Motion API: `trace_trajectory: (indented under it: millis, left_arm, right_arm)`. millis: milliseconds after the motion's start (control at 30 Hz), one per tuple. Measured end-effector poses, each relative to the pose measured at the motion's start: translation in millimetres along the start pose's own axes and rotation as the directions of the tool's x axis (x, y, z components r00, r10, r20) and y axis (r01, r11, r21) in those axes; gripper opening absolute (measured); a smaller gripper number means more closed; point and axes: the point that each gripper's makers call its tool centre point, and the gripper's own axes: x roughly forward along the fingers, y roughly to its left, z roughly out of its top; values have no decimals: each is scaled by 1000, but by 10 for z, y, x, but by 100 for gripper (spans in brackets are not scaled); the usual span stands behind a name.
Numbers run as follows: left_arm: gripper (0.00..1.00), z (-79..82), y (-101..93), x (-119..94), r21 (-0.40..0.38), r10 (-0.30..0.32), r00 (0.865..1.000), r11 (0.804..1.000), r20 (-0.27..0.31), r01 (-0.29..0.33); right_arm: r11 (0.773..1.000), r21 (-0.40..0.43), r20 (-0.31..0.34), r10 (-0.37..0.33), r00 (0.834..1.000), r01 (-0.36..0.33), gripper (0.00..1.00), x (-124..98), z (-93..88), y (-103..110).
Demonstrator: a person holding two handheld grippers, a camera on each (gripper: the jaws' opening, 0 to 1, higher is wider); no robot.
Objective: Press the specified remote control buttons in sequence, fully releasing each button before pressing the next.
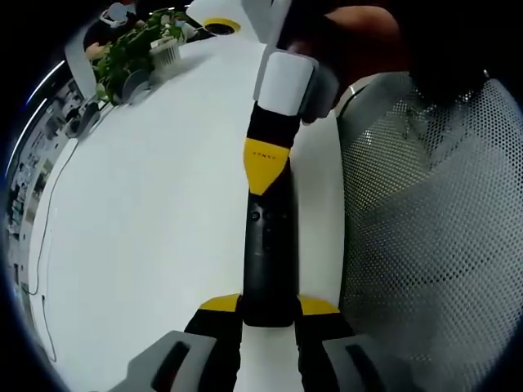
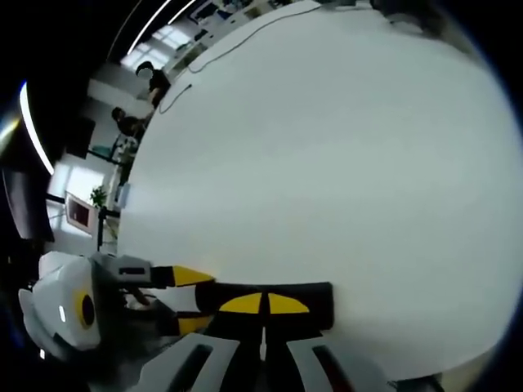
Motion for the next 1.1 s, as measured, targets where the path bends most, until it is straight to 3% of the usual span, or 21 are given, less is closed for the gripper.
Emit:
trace_trajectory:
  millis: [333, 933, 1100]
  left_arm:
    - [25, 0, -2, -1, 0, -1, 1000, 1000, 0, 1]
    - [25, 1, 3, 2, -2, -4, 1000, 1000, -2, 4]
    - [25, 3, 5, 4, -2, -4, 1000, 1000, -4, 4]
  right_arm:
    - [999, -44, -1, -30, 1000, 30, 0, 15, -3, -23]
    - [999, -25, 34, -40, 999, 41, 0, 26, 11, -40]
    - [998, 21, 44, -62, 997, 61, 0, 31, 20, -47]
